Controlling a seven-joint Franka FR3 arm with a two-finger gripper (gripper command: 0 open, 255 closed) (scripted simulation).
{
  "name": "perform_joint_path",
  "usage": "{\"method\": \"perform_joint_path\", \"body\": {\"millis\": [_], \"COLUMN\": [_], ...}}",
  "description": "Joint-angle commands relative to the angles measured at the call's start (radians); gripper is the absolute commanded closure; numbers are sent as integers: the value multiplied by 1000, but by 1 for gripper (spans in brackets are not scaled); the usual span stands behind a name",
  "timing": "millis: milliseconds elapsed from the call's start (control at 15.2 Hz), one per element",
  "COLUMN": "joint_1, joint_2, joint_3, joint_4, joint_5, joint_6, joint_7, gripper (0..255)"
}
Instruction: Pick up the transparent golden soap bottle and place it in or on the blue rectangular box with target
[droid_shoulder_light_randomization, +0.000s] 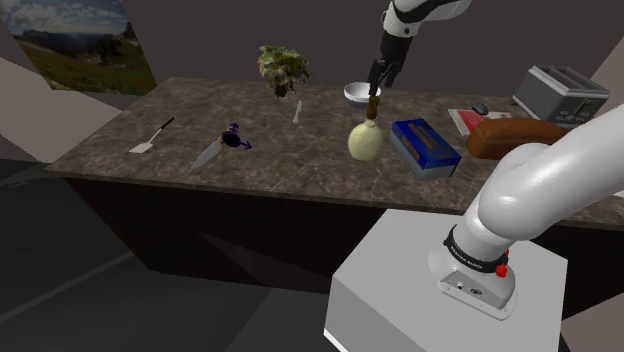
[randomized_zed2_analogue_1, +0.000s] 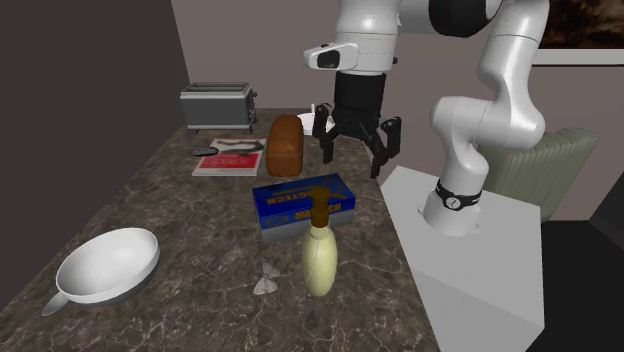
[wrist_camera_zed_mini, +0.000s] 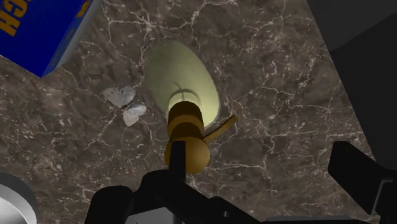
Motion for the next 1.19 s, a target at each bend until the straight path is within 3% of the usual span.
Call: {"method": "perform_joint_path", "body": {"millis": [0, 198, 660, 1122], "joint_1": [4, 12, 18, 19], "joint_2": [64, 165, 211, 215], "joint_3": [-39, -93, -101, -102], "joint_4": [28, 67, 13, 9], "joint_5": [21, 70, 89, 91], "joint_6": [43, 105, 202, 210], "joint_7": [-46, -115, -130, -132], "gripper": [0, 0, 0, 0]}}
